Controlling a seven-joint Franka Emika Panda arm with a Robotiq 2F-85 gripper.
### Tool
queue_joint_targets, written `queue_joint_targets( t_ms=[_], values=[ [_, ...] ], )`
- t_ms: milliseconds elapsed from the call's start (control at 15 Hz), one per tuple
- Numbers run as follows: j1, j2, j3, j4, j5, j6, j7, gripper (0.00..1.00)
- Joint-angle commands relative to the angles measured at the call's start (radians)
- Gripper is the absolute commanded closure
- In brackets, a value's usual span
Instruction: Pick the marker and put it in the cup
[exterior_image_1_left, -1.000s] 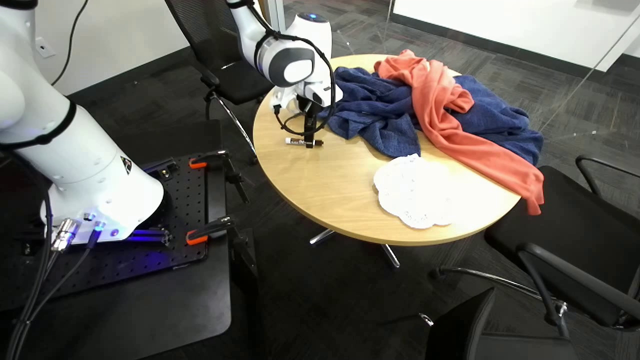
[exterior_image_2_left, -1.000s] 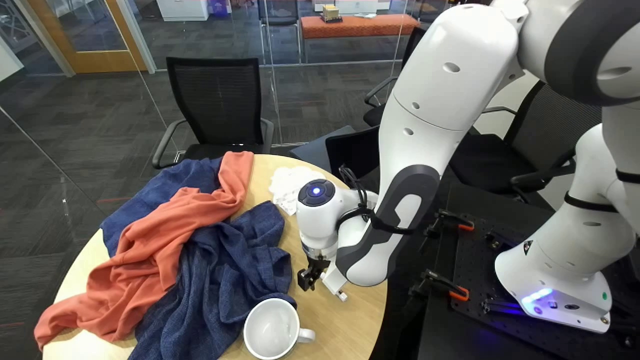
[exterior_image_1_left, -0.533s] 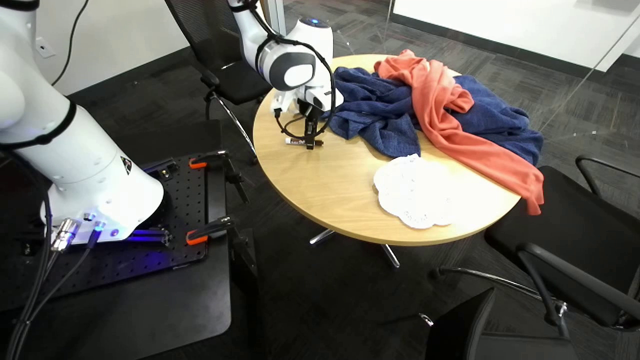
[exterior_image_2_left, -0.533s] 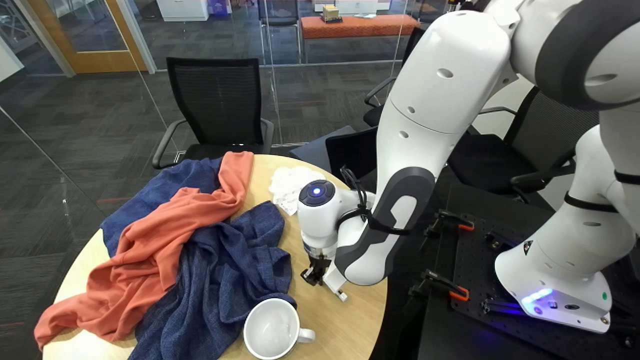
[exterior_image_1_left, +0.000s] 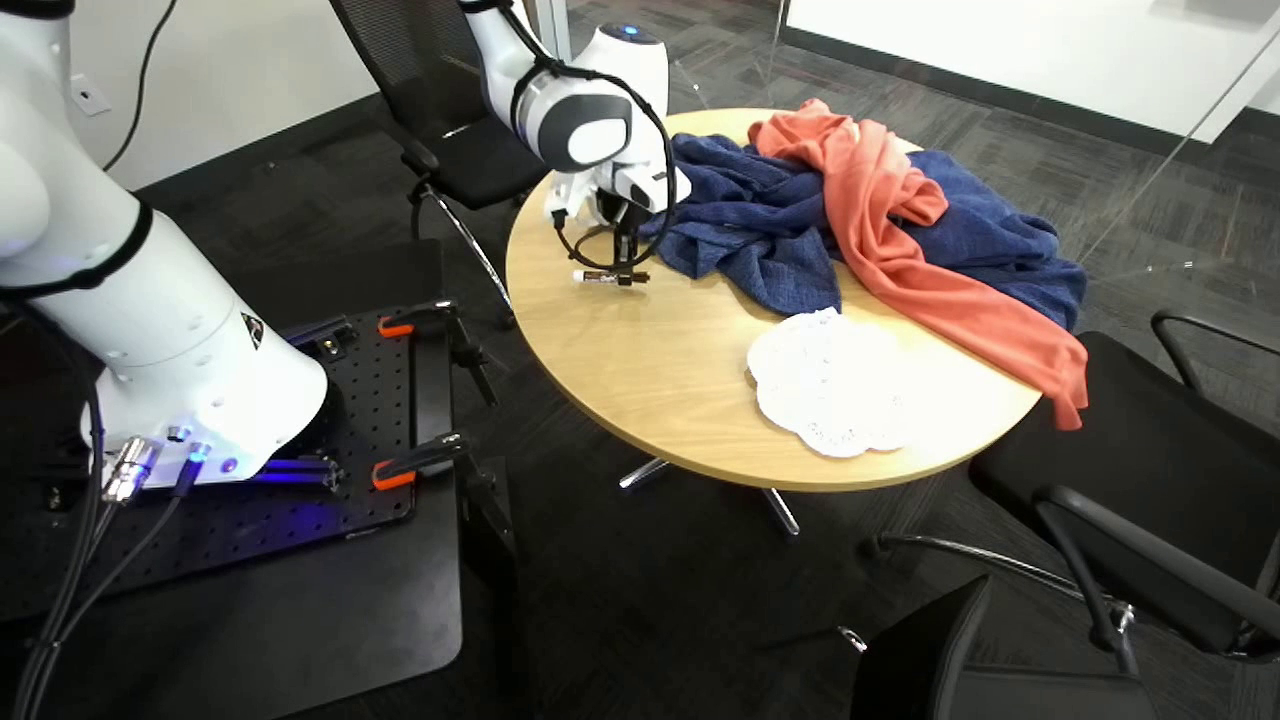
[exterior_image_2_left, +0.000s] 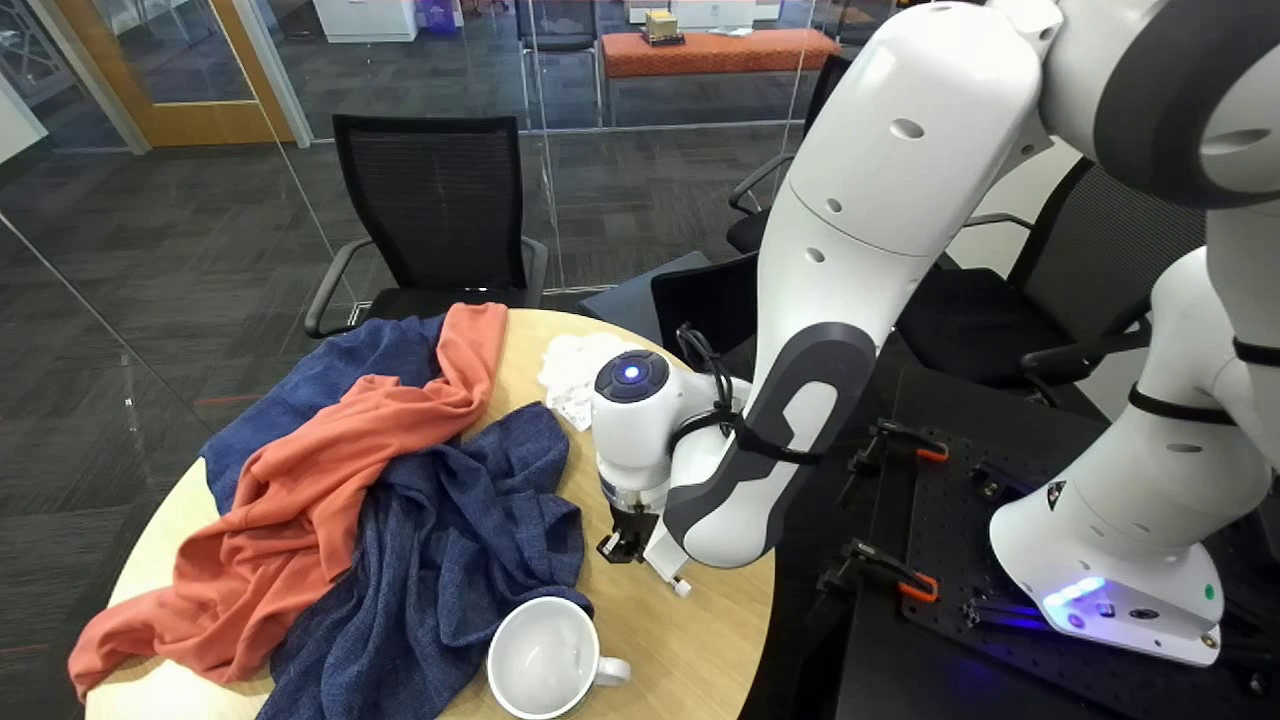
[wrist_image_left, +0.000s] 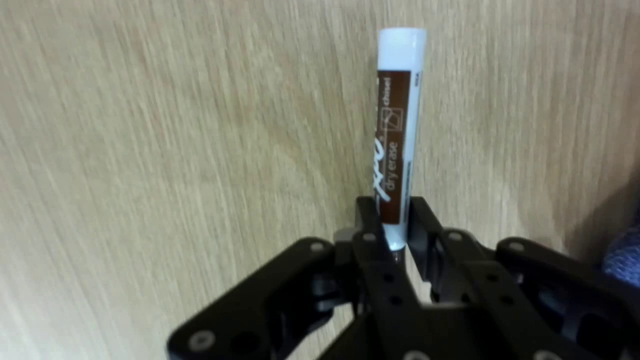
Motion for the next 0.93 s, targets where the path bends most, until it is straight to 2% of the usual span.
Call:
queue_joint_targets(
  t_ms=[0,333,867],
  values=[
    [-0.014,-0.140,0.020,-0.065,0.026,-0.031,-0.105,0.95],
    [-0.022,-0.304,0.030,-0.093,0.003,-0.129,-0.224,0.95],
    [-0.055,-0.531,0.048,-0.080,-0.082,-0.328,-0.306,0.95]
  ],
)
